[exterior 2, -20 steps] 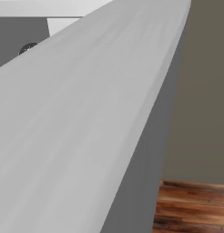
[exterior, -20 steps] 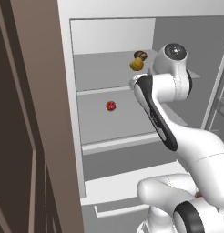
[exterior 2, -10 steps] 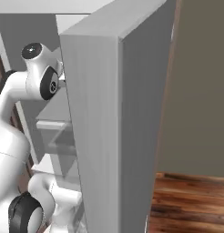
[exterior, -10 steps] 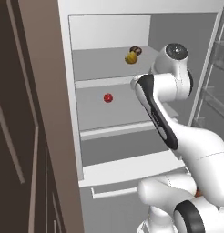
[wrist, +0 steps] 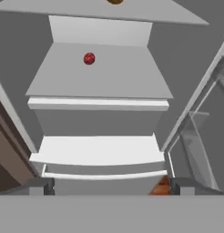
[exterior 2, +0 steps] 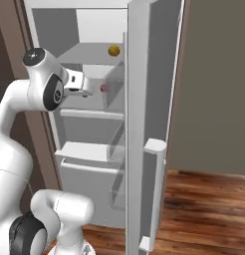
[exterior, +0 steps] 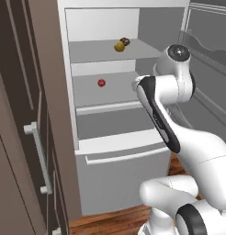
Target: Place the squash in the correct fridge rack based on whether it is a fruit or vegetable. Finally, close the fridge door.
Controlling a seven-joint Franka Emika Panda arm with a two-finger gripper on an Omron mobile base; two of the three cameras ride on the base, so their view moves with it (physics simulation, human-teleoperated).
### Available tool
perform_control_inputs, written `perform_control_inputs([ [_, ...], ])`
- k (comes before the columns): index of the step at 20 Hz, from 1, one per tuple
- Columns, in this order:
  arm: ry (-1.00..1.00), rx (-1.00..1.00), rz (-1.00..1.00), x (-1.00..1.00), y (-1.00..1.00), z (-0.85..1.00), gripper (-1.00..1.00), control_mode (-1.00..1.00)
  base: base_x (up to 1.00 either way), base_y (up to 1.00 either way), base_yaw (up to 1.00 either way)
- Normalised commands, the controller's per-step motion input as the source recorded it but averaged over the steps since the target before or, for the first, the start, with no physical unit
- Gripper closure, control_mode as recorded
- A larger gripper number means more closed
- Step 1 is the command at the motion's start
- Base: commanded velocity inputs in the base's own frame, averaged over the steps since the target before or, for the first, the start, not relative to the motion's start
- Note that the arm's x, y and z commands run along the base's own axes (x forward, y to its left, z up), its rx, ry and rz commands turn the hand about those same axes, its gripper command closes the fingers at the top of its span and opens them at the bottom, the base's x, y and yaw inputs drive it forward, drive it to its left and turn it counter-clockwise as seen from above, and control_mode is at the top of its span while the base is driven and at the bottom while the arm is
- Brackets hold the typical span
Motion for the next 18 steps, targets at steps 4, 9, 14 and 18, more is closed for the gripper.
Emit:
perform_control_inputs([
  [4, 0.0, 0.0, 0.0, 0.0, 0.0, 0.0, -1.0, 1.0, -0.72, 0.0, 0.0],
  [9, 0.0, 0.0, 0.0, 0.0, 0.0, 0.0, -1.0, 1.0, -0.64, 0.0, 0.0],
  [14, 0.0, 0.0, 0.0, 0.01, 0.0, 0.0, -1.0, -1.0, -0.04, 0.0, 0.0],
  [18, 0.0, 0.0, 0.0, 0.14, -0.03, 0.0, -1.0, -1.0, 0.0, 0.0, 0.0],
])
